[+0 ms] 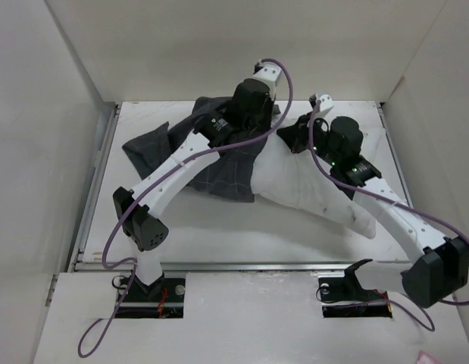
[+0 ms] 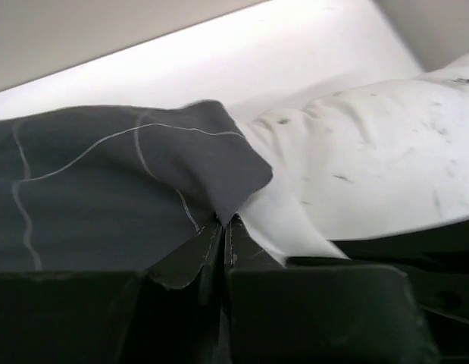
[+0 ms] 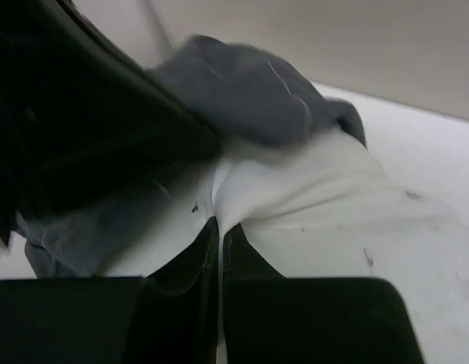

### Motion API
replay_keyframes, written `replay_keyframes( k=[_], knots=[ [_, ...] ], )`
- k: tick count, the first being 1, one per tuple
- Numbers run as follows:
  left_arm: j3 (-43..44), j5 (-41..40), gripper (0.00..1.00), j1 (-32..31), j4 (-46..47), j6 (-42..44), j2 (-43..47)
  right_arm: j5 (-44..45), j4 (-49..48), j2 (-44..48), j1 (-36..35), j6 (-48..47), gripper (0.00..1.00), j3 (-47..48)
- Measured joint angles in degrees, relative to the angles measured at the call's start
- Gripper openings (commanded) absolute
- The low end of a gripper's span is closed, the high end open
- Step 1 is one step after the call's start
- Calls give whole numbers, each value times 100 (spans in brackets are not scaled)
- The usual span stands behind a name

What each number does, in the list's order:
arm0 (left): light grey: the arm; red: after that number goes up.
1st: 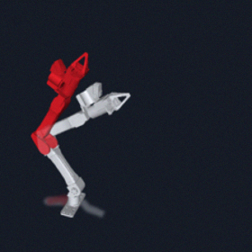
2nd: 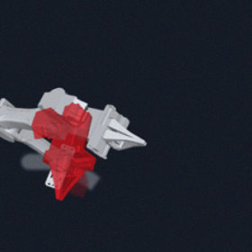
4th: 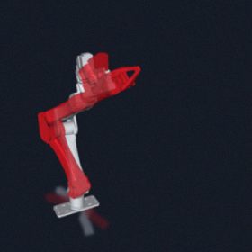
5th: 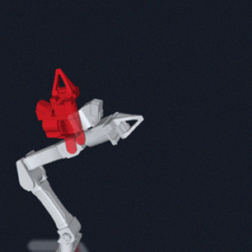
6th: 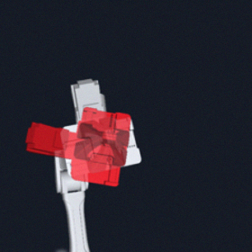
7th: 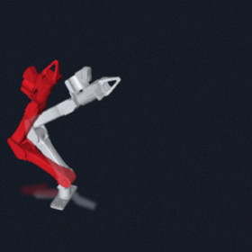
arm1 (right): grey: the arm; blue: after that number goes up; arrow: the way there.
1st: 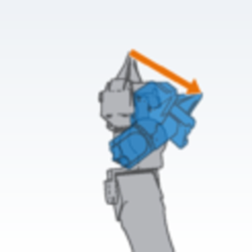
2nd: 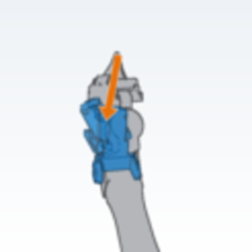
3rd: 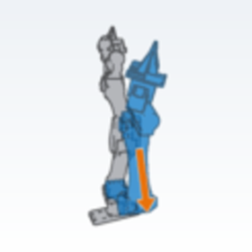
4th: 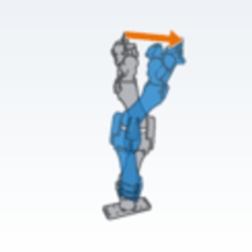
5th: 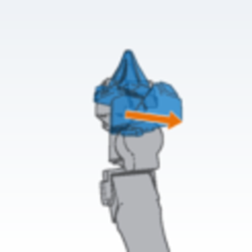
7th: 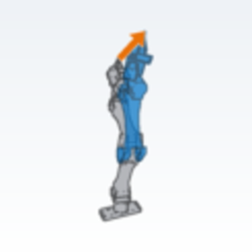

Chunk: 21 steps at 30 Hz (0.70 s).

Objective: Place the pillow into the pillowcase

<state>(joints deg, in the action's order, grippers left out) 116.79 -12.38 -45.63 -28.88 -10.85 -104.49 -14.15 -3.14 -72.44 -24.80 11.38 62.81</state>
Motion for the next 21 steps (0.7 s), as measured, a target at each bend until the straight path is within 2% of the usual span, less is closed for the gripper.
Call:
replay_keyframes(
  k=[4,6,9,11,16,20,21],
  knots=[
    [37,437,0,-422,4,197,55,-424,-1329,280,-4,538,0,-664],
    [37,682,0,-455,11,199,81,-341,-2269,181,-94,901,0,-1211],
    [-57,896,0,-450,-63,85,96,271,-3740,-249,-476,1322,0,-2118],
    [-411,1047,0,-452,-35,-59,175,885,-4470,-748,-743,1552,0,-2538],
    [-1139,1447,0,-527,-20,-337,289,2068,-5899,-1926,-935,2177,0,-2704],
    [-1287,1464,0,-608,96,-428,354,2743,-6627,-2159,-1027,2500,0,-2754],
    [-1397,1421,0,-632,153,-470,413,2804,-6693,-2164,-1047,2516,6,-2771]
  ],
)
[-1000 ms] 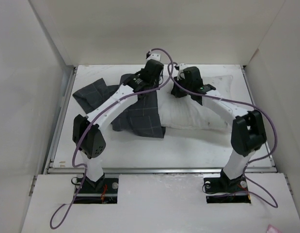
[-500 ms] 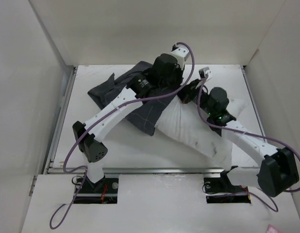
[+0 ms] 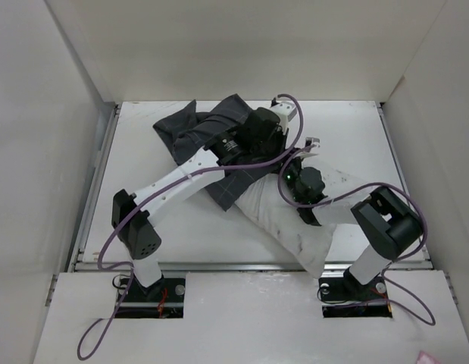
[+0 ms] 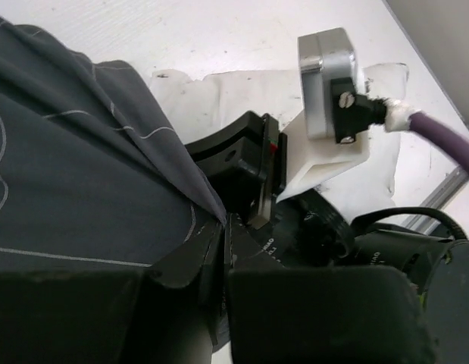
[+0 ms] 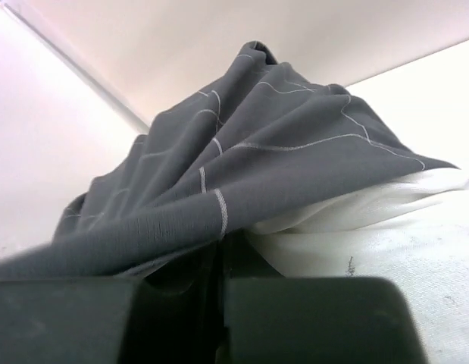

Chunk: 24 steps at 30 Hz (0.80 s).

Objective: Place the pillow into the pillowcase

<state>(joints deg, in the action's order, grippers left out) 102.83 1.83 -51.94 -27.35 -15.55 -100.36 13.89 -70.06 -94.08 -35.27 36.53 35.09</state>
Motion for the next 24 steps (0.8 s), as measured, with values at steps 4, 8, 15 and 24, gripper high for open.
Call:
replay_keyframes(
  k=[4,8,15,24],
  knots=[
    [-645,-223,0,37,229,-151,396,-282,367,291,118,83,57,33],
    [-942,-544,0,341,444,-332,710,-579,2385,1115,428,-249,100,581],
    [-944,-769,0,997,850,-409,710,-817,5801,2468,433,-1558,100,1617],
    [-1121,-774,0,994,1021,-258,748,-859,8168,3327,-852,-2743,100,1611]
  ],
)
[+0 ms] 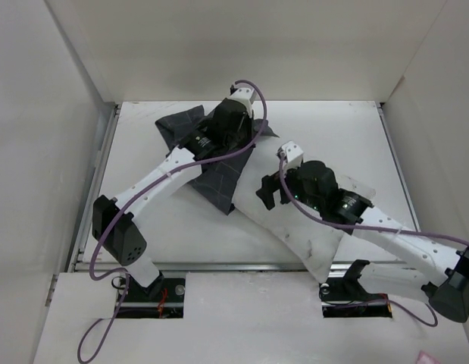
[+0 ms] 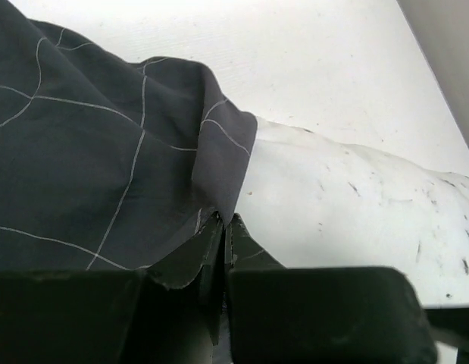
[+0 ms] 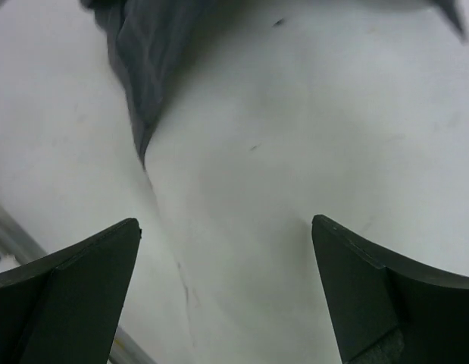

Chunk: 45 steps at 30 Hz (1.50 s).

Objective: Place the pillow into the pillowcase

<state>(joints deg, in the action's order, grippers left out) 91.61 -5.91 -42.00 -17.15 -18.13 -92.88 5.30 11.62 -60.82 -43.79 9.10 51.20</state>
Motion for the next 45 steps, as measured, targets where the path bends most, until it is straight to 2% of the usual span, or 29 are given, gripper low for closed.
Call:
replay_keyframes(
  k=[5,6,7,8,9,12,14,17,21,25,28,32,35,37,41,45],
  knots=[
    [-157,44,0,9,39,48,46,87,-31,-640,-321,-289,100,-59],
    [-195,68,0,9,44,55,74,205,-160,-942,-321,-337,95,-57],
    [-236,103,0,9,44,61,109,356,-313,-1290,-319,-396,81,-57],
    [-284,133,0,9,57,70,160,522,-551,-1633,-321,-452,38,-57],
    [-319,151,0,9,48,72,203,743,-831,-1961,-326,-509,0,-57],
    [-352,251,0,11,4,90,352,1397,-1482,-2507,-363,-350,0,-26],
    [-352,289,0,15,-33,116,446,1646,-1886,-2393,-409,-280,0,-87],
    [-321,459,0,11,-57,144,538,1792,-2446,-1582,-415,-197,0,-354],
    [131,809,0,-155,-111,179,540,1880,-3086,-385,-382,-140,0,-566],
    [761,951,0,-542,-66,201,544,1764,-3829,197,-385,26,0,-560],
    [1058,957,0,-739,-76,192,544,1768,-4376,-39,-382,212,0,-551],
    [1143,1108,0,-872,-52,-22,542,2002,-5018,-1252,-391,531,0,-332],
    [1049,984,0,-949,-177,-195,529,2302,-5010,-1937,-396,879,0,-227],
    [831,848,0,-942,-116,-358,527,2590,-4660,-2103,-387,1287,0,11],
    [201,664,0,-1016,599,-697,719,3040,-4221,-2140,-356,1845,0,232],
    [-494,483,0,-1021,745,-931,1102,2833,-4061,-2046,-251,2092,0,59]
  ],
)
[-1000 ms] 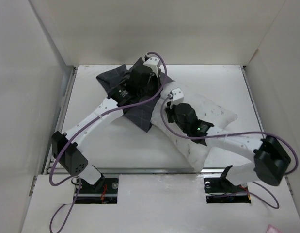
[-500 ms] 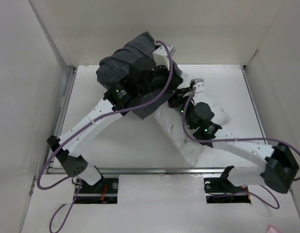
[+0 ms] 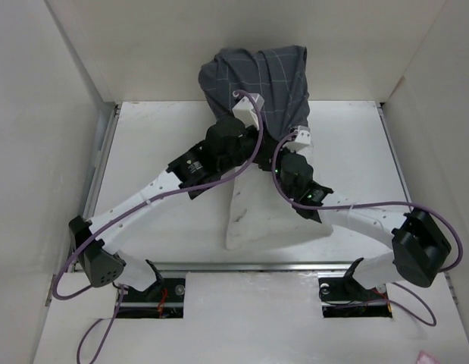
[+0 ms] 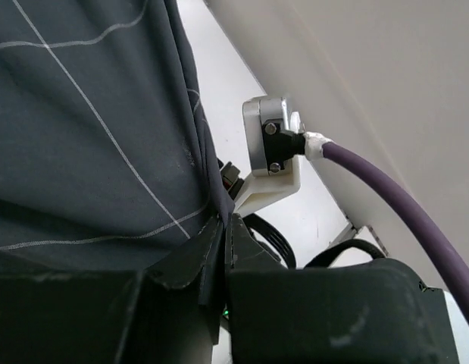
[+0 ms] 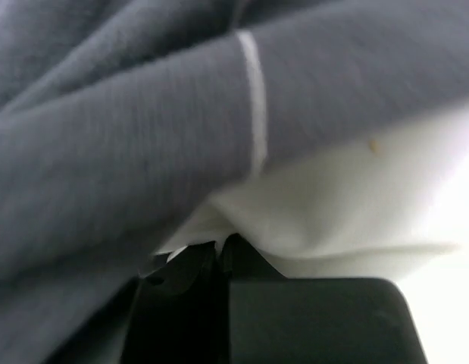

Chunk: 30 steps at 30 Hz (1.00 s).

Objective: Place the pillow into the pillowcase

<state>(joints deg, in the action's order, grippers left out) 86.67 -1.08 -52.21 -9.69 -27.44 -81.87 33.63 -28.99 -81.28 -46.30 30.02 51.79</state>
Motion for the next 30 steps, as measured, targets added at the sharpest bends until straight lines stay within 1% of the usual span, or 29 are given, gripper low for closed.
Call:
replay_keyframes(
  k=[4,8,12,15,17,20,24,28,29,30],
  knots=[
    [-540,-35,0,-26,319,-326,81,-435,256,269,94,70,0,-455],
    [-944,205,0,17,654,-446,26,-682,466,306,205,323,0,-732],
    [-1095,750,0,140,1102,-271,-229,-907,791,297,431,787,0,-778],
    [-1073,1043,0,153,1464,61,-531,-925,916,227,588,1283,0,-778],
    [-984,1292,0,116,1412,271,-767,-979,702,87,704,1554,0,-778],
    [-1001,1425,0,44,1502,455,-1036,-1137,466,-157,894,1985,0,-890],
    [-1401,1434,0,44,1816,496,-870,-1633,-4,-343,1128,2240,0,-1029],
    [-1864,1447,0,35,1556,466,-470,-2291,-238,-334,1362,2319,14,-1038],
    [-1926,1447,0,35,1499,444,-444,-2426,-238,-323,1375,2319,29,-1040],
    [-1961,1419,0,35,1464,426,-437,-2566,-238,-313,1386,2306,37,-1056]
  ],
)
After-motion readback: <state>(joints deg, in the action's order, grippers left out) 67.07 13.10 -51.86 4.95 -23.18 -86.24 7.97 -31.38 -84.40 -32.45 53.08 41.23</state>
